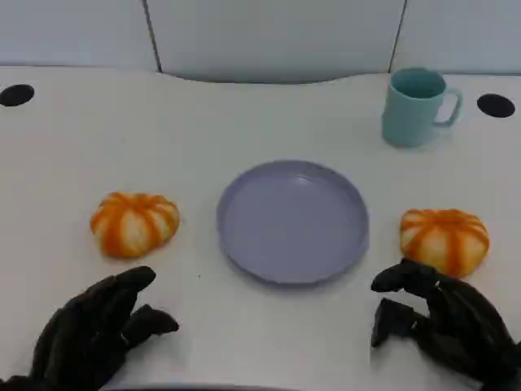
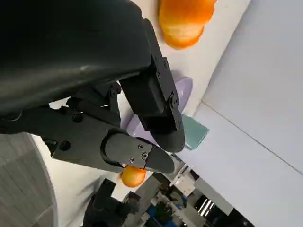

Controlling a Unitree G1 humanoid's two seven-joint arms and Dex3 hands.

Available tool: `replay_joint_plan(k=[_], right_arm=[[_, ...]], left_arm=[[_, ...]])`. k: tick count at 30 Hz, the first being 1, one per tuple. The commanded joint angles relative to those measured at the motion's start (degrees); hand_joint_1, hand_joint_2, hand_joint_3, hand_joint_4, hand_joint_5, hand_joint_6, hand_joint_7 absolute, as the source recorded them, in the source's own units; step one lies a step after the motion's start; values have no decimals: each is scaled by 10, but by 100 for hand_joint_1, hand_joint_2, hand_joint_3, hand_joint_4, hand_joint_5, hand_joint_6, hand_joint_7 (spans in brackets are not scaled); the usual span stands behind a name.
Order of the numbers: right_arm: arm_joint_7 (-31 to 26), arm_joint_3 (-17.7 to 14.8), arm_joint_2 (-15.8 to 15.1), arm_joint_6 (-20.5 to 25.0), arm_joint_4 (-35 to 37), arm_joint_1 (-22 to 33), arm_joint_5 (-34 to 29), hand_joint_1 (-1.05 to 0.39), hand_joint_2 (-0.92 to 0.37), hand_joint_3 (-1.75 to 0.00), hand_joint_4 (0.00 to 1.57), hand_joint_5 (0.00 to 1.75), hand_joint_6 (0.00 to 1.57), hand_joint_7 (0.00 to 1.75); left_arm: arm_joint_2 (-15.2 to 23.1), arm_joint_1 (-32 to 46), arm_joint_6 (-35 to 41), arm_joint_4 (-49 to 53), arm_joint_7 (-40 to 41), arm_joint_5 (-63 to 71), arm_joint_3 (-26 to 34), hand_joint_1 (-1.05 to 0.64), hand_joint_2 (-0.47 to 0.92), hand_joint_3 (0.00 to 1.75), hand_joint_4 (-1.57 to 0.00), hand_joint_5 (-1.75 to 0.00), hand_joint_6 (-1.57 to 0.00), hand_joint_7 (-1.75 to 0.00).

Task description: Grasp the bread from the table and place it into the plate.

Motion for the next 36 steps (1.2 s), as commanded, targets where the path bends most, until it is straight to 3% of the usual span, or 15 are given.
replay_joint_plan(k=[1,36], right_arm=[[-5,-1,-5,18,19,18,-5,-52,-92,-27,61,150,61,103],[-16,4,-6,22,9,21,-11,-52,-92,-27,61,151,61,105]], left_arm=[[9,8,3,-2,3,3,1,-52,83,0,-79,-114,-119,0],[6,7,-16,6,5,10,1,-54,85,0,-82,-115,-121,-1]])
